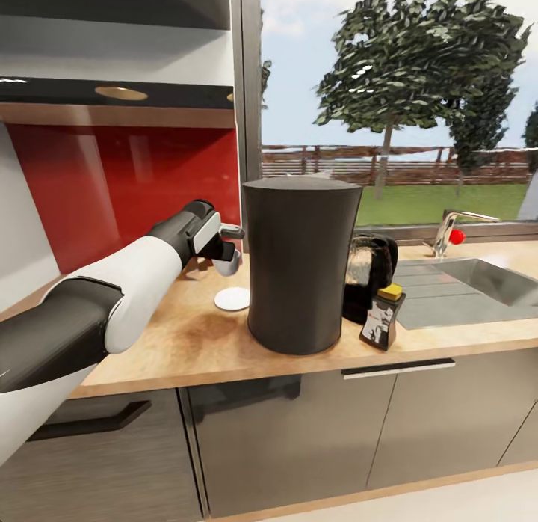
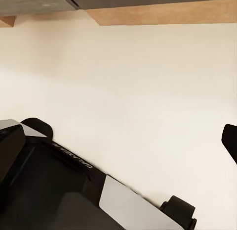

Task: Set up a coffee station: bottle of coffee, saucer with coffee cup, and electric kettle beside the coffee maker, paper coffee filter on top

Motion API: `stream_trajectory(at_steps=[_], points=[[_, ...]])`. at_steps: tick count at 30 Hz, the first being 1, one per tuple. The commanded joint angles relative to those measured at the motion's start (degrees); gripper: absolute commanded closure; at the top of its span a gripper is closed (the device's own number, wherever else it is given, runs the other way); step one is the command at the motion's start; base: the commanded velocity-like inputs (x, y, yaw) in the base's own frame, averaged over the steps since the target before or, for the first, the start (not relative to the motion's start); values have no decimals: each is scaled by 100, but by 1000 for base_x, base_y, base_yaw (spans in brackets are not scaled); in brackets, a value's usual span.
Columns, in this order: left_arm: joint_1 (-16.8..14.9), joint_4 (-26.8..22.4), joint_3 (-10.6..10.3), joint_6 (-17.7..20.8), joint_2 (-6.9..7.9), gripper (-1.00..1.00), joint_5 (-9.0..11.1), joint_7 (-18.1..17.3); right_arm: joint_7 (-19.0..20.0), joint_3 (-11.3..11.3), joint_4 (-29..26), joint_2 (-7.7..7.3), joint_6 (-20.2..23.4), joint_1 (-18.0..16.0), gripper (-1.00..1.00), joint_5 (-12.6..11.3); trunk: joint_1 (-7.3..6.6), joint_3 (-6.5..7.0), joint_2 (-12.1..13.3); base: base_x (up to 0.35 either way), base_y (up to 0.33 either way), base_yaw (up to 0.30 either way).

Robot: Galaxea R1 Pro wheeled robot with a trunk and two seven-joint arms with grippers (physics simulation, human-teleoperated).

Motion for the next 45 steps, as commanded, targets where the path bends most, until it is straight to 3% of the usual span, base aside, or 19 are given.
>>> stream_trajectory(at_steps=[1,20,31,45], points=[[-3,-4,-26,18,1,100,62,49,-1,46,5,-5,-41,-5,-100,-32,0,-6,-3,44,0,0],[6,118,-50,14,-11,100,62,49,-20,46,5,-2,-49,-5,-100,-32,0,-6,-3,41,0,0],[25,130,-44,0,-4,100,62,-149,-21,46,5,-6,-50,-5,-100,-32,0,-6,-3,0,0,0],[32,550,-42,-98,-4,100,62,-162,-21,46,5,-3,-50,-5,-100,-32,0,-6,-3,0,0,0]])
